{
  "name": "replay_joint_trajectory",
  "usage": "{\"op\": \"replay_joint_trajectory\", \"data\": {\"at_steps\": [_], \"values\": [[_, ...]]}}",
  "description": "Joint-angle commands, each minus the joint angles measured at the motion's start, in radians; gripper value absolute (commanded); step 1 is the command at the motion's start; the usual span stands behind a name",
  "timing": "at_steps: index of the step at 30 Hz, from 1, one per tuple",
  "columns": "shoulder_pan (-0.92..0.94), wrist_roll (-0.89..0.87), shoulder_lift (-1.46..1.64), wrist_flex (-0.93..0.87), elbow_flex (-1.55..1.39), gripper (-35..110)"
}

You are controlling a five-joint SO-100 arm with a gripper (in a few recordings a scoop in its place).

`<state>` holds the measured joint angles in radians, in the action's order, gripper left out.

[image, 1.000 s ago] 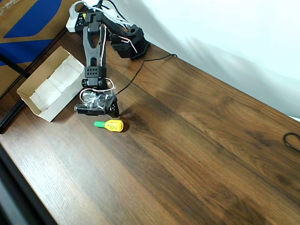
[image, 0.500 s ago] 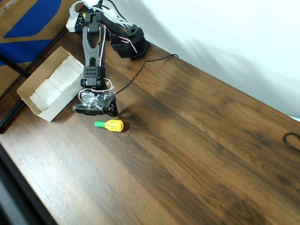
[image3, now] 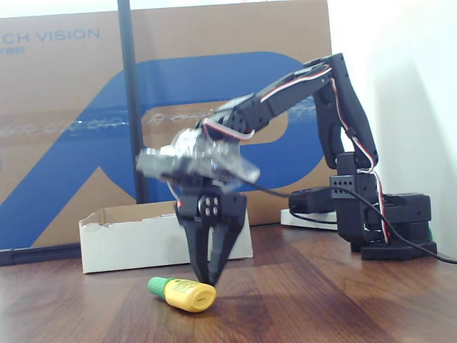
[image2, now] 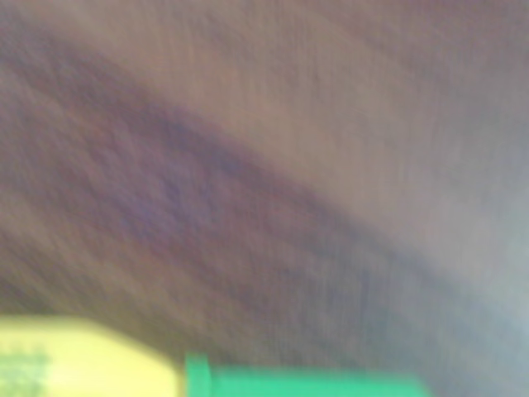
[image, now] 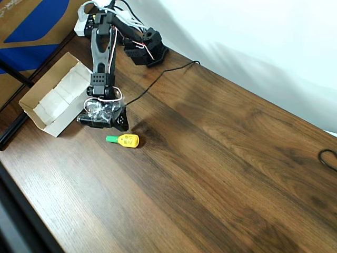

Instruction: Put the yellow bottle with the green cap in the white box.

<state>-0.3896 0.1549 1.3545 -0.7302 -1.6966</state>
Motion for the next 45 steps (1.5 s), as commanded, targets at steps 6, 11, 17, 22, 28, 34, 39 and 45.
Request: {"op": "replay_joint_trajectory", "data": {"at_steps": [6, 11, 17, 22, 28, 34, 39, 45], "values": [[-0.014, 0.003, 0.221, -0.035, -0.054, 0], [-0.006, 0.003, 0.327, -0.048, -0.120, 0], [0.023, 0.020, 0.347, -0.054, -0.153, 20], [0.038, 0.037, 0.333, -0.021, -0.133, 34], [0.038, 0.052, 0.270, 0.035, -0.103, 33], [-0.003, 0.041, 0.187, 0.052, -0.080, 32], [-0.017, 0.029, 0.137, 0.058, -0.049, 31], [-0.014, 0.025, 0.107, 0.061, -0.037, 31]]}}
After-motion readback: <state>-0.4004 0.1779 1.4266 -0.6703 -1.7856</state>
